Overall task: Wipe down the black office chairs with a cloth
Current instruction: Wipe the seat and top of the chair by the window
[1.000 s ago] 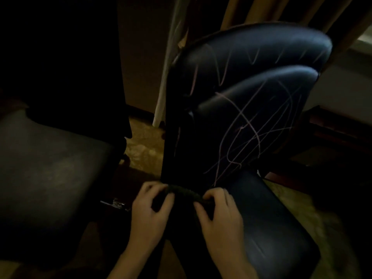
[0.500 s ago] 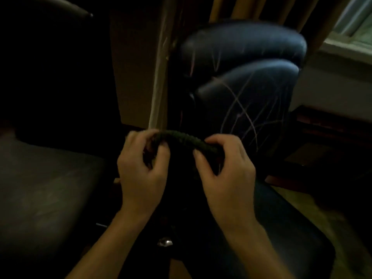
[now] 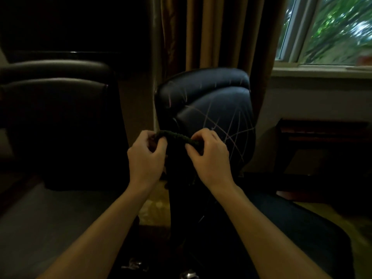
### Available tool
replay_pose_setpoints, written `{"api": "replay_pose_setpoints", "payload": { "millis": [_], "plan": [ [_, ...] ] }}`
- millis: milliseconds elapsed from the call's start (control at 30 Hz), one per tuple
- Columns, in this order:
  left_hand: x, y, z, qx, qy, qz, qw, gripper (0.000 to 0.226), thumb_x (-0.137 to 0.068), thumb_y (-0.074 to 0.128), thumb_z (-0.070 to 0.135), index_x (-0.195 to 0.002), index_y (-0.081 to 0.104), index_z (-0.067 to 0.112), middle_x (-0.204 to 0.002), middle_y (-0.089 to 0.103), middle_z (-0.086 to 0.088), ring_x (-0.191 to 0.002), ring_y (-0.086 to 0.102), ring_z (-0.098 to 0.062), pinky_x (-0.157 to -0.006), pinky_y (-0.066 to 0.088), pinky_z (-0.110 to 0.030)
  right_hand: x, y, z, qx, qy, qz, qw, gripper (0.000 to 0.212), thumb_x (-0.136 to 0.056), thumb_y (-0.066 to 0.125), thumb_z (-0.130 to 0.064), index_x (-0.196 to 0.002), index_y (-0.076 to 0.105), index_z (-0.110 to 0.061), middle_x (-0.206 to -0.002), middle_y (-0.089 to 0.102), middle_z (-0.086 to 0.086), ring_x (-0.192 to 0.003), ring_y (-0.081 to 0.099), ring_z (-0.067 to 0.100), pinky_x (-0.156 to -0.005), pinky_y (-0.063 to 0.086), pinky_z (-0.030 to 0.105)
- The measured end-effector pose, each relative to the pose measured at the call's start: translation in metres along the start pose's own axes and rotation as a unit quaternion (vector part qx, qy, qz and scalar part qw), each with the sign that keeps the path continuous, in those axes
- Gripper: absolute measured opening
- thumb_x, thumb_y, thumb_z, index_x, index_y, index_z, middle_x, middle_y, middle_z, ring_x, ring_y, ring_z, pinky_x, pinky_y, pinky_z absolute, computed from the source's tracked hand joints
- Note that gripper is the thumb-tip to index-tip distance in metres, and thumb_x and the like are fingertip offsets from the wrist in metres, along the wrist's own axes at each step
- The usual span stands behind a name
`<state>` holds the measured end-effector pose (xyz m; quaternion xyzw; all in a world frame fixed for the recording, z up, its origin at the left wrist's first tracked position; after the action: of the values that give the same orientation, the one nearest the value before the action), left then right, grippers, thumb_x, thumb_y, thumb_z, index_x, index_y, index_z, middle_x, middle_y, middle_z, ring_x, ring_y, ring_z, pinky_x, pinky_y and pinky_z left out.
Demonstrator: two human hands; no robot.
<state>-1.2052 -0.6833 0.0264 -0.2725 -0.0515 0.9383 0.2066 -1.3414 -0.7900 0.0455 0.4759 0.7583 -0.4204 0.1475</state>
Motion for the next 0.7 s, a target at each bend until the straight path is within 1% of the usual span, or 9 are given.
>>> {"api": "replay_pose_setpoints", "payload": {
  "millis": [33, 133, 200, 300, 400, 467, 567, 633, 700],
  "plan": [
    [-0.006, 0.000, 0.005, -0.004, 0.008, 0.006, 1.000, 0.009, -0.092, 0.064, 0.029, -0.086, 0.057, 0.028, -0.078, 0.066, 0.004, -0.067, 0.064, 0.002, -0.053, 0.049, -0.012, -0.006, -0.001, -0.003, -0.004, -0.001, 0.015, 1.000, 0.014, -0.089, 0.066, -0.022, -0.100, 0.058, -0.016, -0.096, 0.053, -0.008, -0.082, 0.053, 0.003, -0.072, 0.044, 0.014],
    [-0.017, -0.001, 0.016, -0.024, 0.041, 0.031, 0.998, 0.021, -0.086, 0.071, 0.036, -0.089, 0.056, 0.021, -0.076, 0.060, 0.011, -0.069, 0.060, 0.009, -0.053, 0.044, -0.007, -0.019, 0.002, -0.009, -0.013, 0.006, 0.050, 0.999, 0.014, -0.089, 0.066, -0.021, -0.098, 0.056, -0.018, -0.094, 0.055, -0.008, -0.083, 0.053, 0.002, -0.074, 0.044, 0.012],
    [-0.023, -0.002, 0.022, -0.039, 0.074, 0.045, 0.995, 0.025, -0.085, 0.072, 0.037, -0.090, 0.055, 0.020, -0.076, 0.057, 0.015, -0.068, 0.059, 0.006, -0.056, 0.043, -0.006, -0.024, 0.003, -0.013, -0.018, 0.009, 0.066, 0.998, 0.013, -0.089, 0.066, -0.019, -0.096, 0.055, -0.020, -0.093, 0.056, -0.008, -0.082, 0.054, 0.001, -0.073, 0.043, 0.009],
    [-0.033, -0.005, 0.034, -0.055, 0.122, 0.055, 0.990, 0.025, -0.086, 0.071, 0.034, -0.093, 0.051, 0.020, -0.076, 0.051, 0.020, -0.068, 0.054, 0.009, -0.059, 0.042, -0.004, -0.034, 0.002, -0.022, -0.032, -0.008, 0.090, 0.995, 0.017, -0.088, 0.067, -0.016, -0.095, 0.053, -0.021, -0.094, 0.056, -0.006, -0.082, 0.054, -0.001, -0.076, 0.041, 0.005],
    [-0.038, -0.005, 0.032, -0.054, 0.123, 0.054, 0.989, 0.030, -0.088, 0.069, 0.037, -0.102, 0.048, 0.021, -0.083, 0.050, 0.020, -0.071, 0.052, 0.008, -0.062, 0.043, -0.003, -0.035, 0.008, -0.027, -0.020, -0.018, 0.111, 0.993, 0.020, -0.087, 0.069, -0.015, -0.098, 0.053, -0.016, -0.098, 0.053, -0.003, -0.082, 0.051, -0.002, -0.078, 0.041, 0.004],
    [-0.037, 0.002, 0.026, -0.071, 0.115, 0.038, 0.990, 0.033, -0.091, 0.063, 0.042, -0.111, 0.051, 0.018, -0.091, 0.054, 0.014, -0.077, 0.055, 0.001, -0.065, 0.045, -0.010, -0.031, 0.015, -0.025, -0.002, -0.001, 0.121, 0.993, 0.023, -0.086, 0.069, -0.016, -0.098, 0.050, -0.014, -0.100, 0.049, -0.002, -0.080, 0.048, -0.002, -0.076, 0.041, 0.003],
    [-0.037, 0.007, 0.017, -0.111, 0.103, 0.028, 0.988, 0.040, -0.093, 0.056, 0.049, -0.112, 0.057, 0.014, -0.092, 0.063, 0.003, -0.081, 0.064, -0.015, -0.068, 0.056, -0.034, -0.026, 0.019, -0.017, 0.008, 0.039, 0.133, 0.990, 0.027, -0.086, 0.070, -0.020, -0.095, 0.045, -0.017, -0.099, 0.047, -0.001, -0.077, 0.045, -0.002, -0.076, 0.038, 0.001],
    [-0.039, 0.006, 0.012, -0.116, 0.100, 0.031, 0.988, 0.042, -0.091, 0.057, 0.050, -0.111, 0.058, 0.013, -0.094, 0.066, -0.001, -0.083, 0.065, -0.019, -0.071, 0.057, -0.040, -0.023, 0.020, -0.013, 0.019, 0.063, 0.131, 0.989, 0.028, -0.086, 0.071, -0.023, -0.095, 0.044, -0.018, -0.098, 0.047, -0.001, -0.074, 0.043, -0.003, -0.075, 0.035, -0.002],
    [-0.037, 0.008, 0.004, -0.119, 0.097, 0.025, 0.988, 0.043, -0.089, 0.061, 0.047, -0.112, 0.055, 0.011, -0.095, 0.065, -0.002, -0.084, 0.066, -0.021, -0.070, 0.058, -0.040, -0.018, 0.025, -0.008, 0.030, 0.083, 0.116, 0.989, 0.028, -0.086, 0.070, -0.024, -0.095, 0.044, -0.018, -0.097, 0.048, -0.002, -0.073, 0.042, -0.004, -0.074, 0.033, -0.003]
  ]
}}
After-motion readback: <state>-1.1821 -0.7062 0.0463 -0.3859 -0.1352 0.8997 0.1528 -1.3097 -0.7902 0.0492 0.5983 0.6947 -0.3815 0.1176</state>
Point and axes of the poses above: each hand's wrist, its own x-axis away from the middle knuckle, its own y-axis out of the palm, z = x × y, the point moved 8 cm from there along -x, towards the middle knuckle
